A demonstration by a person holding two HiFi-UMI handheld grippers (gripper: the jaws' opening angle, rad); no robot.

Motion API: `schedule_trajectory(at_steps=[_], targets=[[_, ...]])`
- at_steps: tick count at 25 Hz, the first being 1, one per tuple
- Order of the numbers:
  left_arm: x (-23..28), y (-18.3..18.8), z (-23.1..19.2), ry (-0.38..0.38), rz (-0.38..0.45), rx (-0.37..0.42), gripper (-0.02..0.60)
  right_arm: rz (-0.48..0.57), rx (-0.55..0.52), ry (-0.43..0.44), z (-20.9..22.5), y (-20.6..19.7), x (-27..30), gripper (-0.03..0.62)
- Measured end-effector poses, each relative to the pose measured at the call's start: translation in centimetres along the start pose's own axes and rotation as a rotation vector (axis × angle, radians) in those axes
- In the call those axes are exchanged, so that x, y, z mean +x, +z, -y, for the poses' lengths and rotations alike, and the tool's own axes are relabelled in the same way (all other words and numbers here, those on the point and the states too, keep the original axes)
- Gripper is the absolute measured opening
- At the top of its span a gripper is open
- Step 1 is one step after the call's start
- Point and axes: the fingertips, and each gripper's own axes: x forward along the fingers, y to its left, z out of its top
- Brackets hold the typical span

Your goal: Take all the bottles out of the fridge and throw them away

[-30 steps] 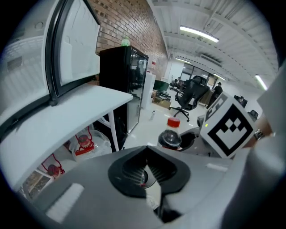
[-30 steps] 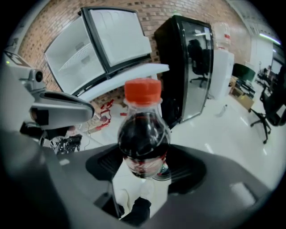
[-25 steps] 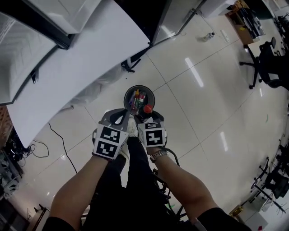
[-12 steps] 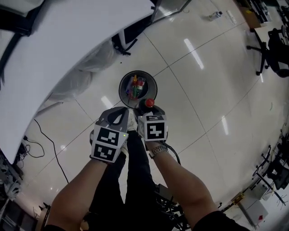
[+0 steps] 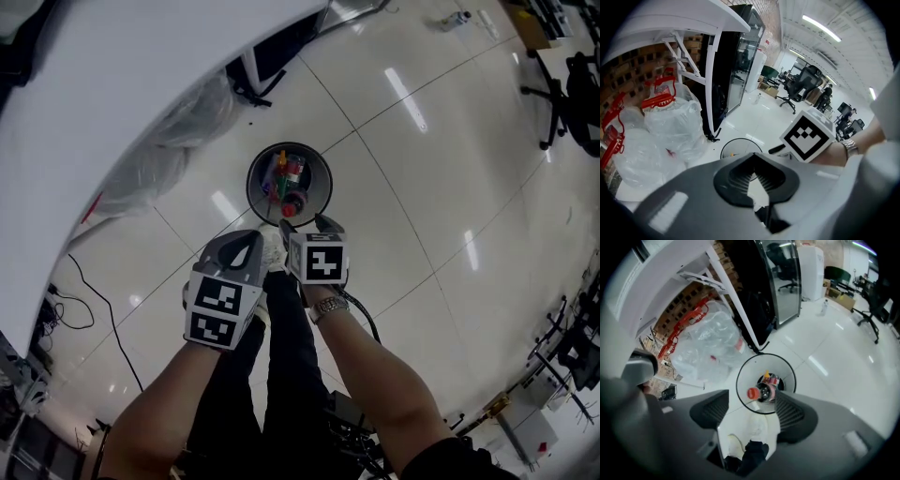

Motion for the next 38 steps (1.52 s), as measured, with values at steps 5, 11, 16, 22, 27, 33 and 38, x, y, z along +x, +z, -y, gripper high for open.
schedule_trajectory(at_steps=[5,11,16,22,27,33,38], targets=[[-0.4,1.1,-0.3,0.007,0.013,-0.005,0.003,-0.009,-0.013,0.009,-0.9,0.0,-0.6,0.29],[-1.0,1.2,-0.5,0.017,0.019,-0.013,0.003,-0.006,-0.028,0.033,-2.4,0.0,-1.4,0.282],[-2.6,1.6,-0.7,0.046,0.055,-0.008,0.003,0.021,-0.055,0.044,-3.8,0.7,-3.6,0.272],[-7.0,2.7,0.2,0.075,0.1,-0.01,0.003,0.068,-0.118,0.08,-7.1,2.1,-8.1,0.243],[-12.5,4.2,1.5,0.116,0.153,-0.022,0.003,0.12,-0.244,0.11,-10.6,3.5,-13.4,0.223],[-21.8,6.9,0.4,0.236,0.288,-0.054,0.003,0.234,-0.427,0.193,-18.8,7.6,-21.3,0.218],[-30.1,8.4,-0.3,0.328,0.4,-0.081,0.003,0.334,-0.56,0.265,-26.4,9.7,-28.1,0.218]])
